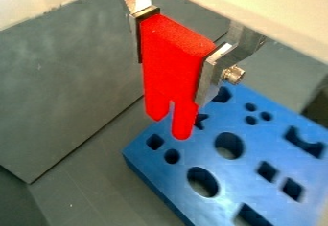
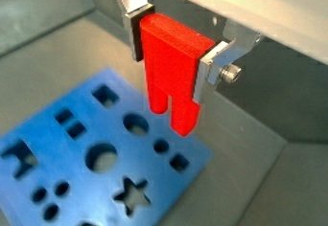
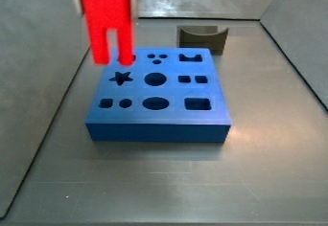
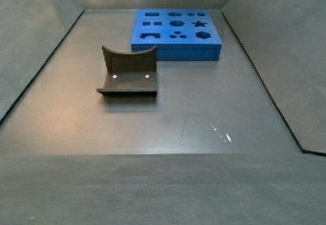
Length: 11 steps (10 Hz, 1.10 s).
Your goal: Insert the square-circle object.
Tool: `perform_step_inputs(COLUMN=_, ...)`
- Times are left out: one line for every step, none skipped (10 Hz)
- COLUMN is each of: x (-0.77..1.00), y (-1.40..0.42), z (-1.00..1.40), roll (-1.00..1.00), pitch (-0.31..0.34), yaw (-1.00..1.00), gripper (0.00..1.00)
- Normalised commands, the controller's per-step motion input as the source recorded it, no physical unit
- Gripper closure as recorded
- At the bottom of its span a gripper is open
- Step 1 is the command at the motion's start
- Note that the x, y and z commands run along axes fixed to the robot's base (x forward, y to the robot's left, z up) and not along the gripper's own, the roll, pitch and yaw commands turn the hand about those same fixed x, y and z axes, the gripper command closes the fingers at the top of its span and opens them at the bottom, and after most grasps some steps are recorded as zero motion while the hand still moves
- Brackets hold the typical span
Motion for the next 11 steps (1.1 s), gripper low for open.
perform_step_inputs(x=-0.32, y=0.0, z=-1.0, roll=0.06, pitch=-0.109, yaw=0.01, gripper=1.0)
perform_step_inputs(x=-0.11, y=0.0, z=-0.83, roll=0.25, pitch=-0.096, yaw=0.0, gripper=1.0)
perform_step_inputs(x=-0.04, y=-0.03, z=-0.66, roll=0.35, pitch=-0.049, yaw=0.0, gripper=1.0)
perform_step_inputs(x=0.0, y=-0.04, z=-0.64, roll=0.35, pitch=-0.067, yaw=0.0, gripper=1.0)
perform_step_inputs(x=0.14, y=-0.02, z=-0.52, roll=0.33, pitch=-0.001, yaw=0.0, gripper=1.0)
perform_step_inputs(x=0.1, y=-0.03, z=-0.43, roll=0.21, pitch=0.0, yaw=0.0, gripper=1.0)
perform_step_inputs(x=0.0, y=0.0, z=-0.33, roll=0.0, pitch=-0.05, yaw=0.0, gripper=1.0)
perform_step_inputs(x=0.02, y=-0.02, z=-0.35, roll=0.0, pitch=-0.056, yaw=0.02, gripper=1.0)
perform_step_inputs(x=0.02, y=-0.05, z=-0.34, roll=-0.01, pitch=-0.061, yaw=0.02, gripper=1.0)
perform_step_inputs(x=0.0, y=-0.08, z=-0.32, roll=-0.02, pitch=-0.076, yaw=0.0, gripper=1.0)
perform_step_inputs(x=0.0, y=-0.09, z=-0.35, roll=0.0, pitch=-0.074, yaw=0.03, gripper=1.0)
